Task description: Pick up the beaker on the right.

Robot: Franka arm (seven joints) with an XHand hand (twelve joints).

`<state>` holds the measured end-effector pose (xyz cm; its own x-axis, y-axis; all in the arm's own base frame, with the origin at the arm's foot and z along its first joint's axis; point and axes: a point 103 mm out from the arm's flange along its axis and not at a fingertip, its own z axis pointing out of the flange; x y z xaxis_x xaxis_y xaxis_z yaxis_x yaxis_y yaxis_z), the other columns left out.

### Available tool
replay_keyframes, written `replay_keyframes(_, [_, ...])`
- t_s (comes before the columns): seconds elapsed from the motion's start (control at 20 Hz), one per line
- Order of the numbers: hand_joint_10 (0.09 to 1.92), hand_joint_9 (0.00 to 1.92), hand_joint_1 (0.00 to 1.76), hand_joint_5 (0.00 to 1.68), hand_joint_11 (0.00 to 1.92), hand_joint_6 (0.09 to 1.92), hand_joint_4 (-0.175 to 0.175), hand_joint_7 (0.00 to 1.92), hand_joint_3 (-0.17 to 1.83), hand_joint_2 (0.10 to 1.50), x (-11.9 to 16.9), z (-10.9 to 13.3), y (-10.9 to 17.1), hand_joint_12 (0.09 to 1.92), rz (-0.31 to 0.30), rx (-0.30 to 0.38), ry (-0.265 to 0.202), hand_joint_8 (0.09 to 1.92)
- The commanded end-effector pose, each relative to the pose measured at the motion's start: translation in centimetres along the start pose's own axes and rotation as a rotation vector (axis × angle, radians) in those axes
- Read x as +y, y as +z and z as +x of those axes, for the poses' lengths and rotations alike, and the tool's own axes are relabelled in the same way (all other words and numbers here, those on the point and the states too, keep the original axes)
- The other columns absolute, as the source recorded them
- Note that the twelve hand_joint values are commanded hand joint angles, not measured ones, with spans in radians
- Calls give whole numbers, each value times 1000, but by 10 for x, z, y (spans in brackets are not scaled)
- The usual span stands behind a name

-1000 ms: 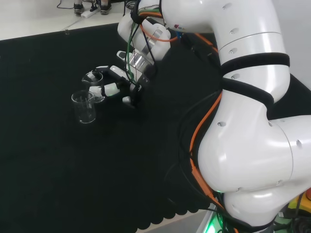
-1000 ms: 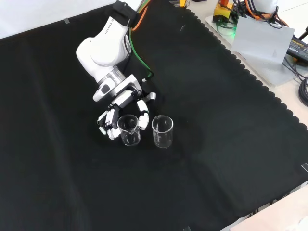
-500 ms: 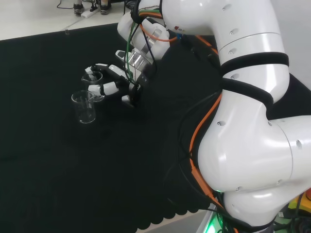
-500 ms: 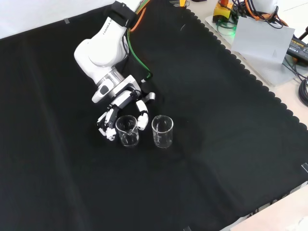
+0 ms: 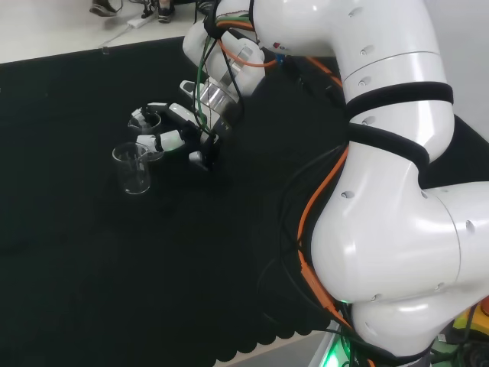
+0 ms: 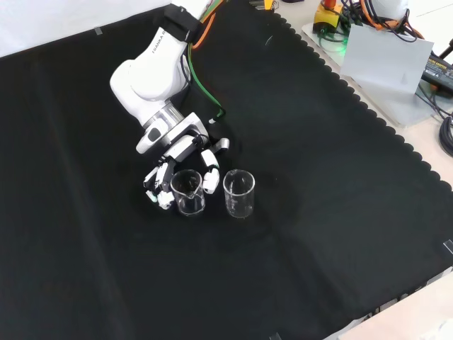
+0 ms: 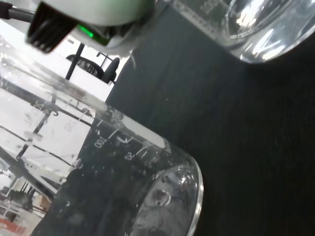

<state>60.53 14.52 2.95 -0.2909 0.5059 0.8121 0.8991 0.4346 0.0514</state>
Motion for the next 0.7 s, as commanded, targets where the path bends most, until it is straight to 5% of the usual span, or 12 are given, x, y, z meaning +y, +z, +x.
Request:
replay_keyframes(0.05, [504,780,990,770,179,875,37,750,669,596,1,1,-5,1335,-51,-3,17,550])
replay_keyframes(0.15, [498,908,1041,998,294,866,129,925,496,762,2,3,-8,1324,-79,-17,27,547])
replay_keyframes(0.25, [463,1147,1088,1162,550,743,164,1213,478,770,2,6,-12,1232,-101,-42,31,495])
replay_keyframes(0.4, [359,1457,1147,1308,1001,544,84,1550,514,718,2,10,-22,981,-146,-73,34,357])
replay_keyframes(0.7, [273,1573,1161,1361,1159,441,80,1674,489,715,-1,15,-47,878,-180,-114,9,256])
